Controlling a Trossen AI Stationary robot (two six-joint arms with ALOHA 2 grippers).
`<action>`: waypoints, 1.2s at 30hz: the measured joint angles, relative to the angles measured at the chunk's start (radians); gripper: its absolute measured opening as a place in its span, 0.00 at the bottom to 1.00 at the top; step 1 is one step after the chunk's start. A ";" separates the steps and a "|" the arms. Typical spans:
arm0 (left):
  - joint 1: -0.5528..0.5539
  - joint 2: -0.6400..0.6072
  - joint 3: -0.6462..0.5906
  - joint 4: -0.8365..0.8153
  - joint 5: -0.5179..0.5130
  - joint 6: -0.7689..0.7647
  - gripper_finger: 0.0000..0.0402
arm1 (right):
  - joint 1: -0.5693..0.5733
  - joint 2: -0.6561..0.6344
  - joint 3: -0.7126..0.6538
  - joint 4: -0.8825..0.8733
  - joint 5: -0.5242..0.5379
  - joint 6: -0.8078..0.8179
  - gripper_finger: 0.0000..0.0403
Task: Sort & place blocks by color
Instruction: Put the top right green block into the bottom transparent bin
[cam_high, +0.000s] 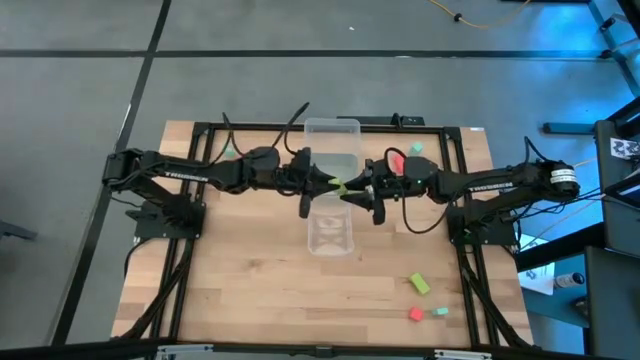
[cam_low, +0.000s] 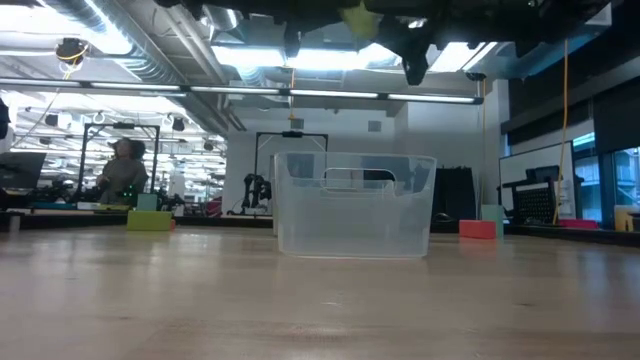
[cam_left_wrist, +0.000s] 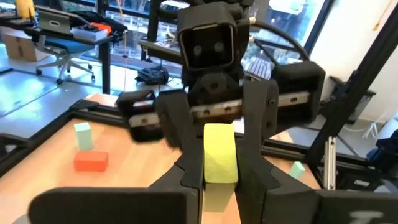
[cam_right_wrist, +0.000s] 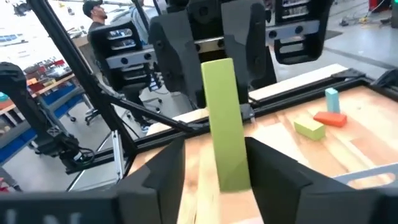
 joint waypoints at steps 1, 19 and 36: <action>0.008 -0.016 0.000 -0.030 0.008 0.007 0.11 | -0.007 -0.018 0.000 -0.025 0.001 0.000 0.44; 0.089 -0.353 -0.289 0.112 -0.001 0.011 0.11 | -0.085 -0.273 0.000 -0.156 0.144 -0.010 0.63; 0.019 -0.231 -0.099 -0.125 -0.014 0.019 0.11 | -0.084 -0.282 0.000 -0.082 0.158 -0.029 0.63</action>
